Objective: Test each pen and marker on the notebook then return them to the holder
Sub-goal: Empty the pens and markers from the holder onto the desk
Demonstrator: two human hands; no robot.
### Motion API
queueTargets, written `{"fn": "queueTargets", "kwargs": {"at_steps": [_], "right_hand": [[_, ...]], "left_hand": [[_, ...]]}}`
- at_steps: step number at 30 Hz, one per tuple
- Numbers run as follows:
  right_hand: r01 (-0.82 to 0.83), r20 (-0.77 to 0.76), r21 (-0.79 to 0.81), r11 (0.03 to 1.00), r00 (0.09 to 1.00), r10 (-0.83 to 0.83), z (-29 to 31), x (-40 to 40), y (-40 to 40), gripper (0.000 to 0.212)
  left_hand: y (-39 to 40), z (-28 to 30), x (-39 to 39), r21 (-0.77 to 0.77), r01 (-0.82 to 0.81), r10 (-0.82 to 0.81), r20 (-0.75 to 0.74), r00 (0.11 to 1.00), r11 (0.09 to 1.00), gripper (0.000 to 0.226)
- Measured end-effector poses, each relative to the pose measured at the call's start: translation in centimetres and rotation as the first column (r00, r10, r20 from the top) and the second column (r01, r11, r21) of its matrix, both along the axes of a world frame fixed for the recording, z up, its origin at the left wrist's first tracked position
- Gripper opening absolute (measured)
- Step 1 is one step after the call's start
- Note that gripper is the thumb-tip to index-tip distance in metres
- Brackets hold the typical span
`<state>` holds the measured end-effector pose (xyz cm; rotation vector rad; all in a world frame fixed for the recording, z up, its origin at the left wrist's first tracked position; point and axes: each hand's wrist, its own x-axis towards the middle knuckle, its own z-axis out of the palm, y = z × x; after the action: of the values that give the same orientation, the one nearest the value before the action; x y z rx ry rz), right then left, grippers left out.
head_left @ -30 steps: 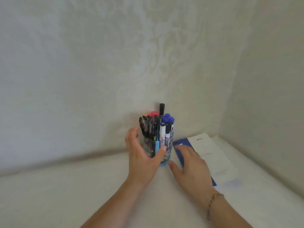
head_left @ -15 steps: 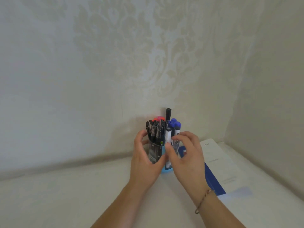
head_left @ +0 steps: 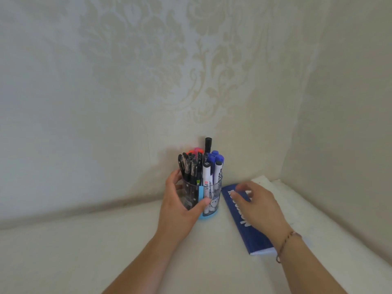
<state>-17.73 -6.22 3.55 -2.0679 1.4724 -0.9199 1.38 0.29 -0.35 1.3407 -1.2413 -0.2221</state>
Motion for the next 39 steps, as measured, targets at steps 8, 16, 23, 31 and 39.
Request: {"fn": "queueTargets", "kwargs": {"at_steps": [8, 16, 23, 31, 39], "right_hand": [[0.054, -0.535, 0.035, 0.998, 0.844, -0.026, -1.9, -3.1, 4.1, 0.041], [0.026, -0.714, 0.136, 0.99, 0.695, 0.08, 2.5, -4.2, 11.6, 0.039], [-0.239, -0.127, 0.246, 0.939, 0.953, 0.276, 2.2, 3.9, 3.5, 0.097], [-0.228, 0.225, -0.005, 0.974, 0.948, 0.223, -0.9, 5.6, 0.9, 0.089], [-0.286, -0.505, -0.332, 0.899, 0.859, 0.087, -0.2, 0.6, 0.0, 0.105]], "left_hand": [[1.3, 0.3, -0.6, -0.03, -0.066, 0.068, 0.075, 0.995, 0.997, 0.09], [1.6, 0.5, -0.7, 0.031, 0.074, -0.072, -0.049, 0.996, 0.997, 0.088], [-0.2, 0.3, 0.7, -0.021, 0.008, -0.01, -0.118, 0.993, 1.0, 0.07], [-0.2, 1.2, 1.0, -0.089, 0.089, -0.111, -0.29, 0.951, 0.992, 0.076], [0.3, 1.3, 0.9, -0.172, -0.01, 0.02, 0.054, 0.998, 0.985, 0.107]]}}
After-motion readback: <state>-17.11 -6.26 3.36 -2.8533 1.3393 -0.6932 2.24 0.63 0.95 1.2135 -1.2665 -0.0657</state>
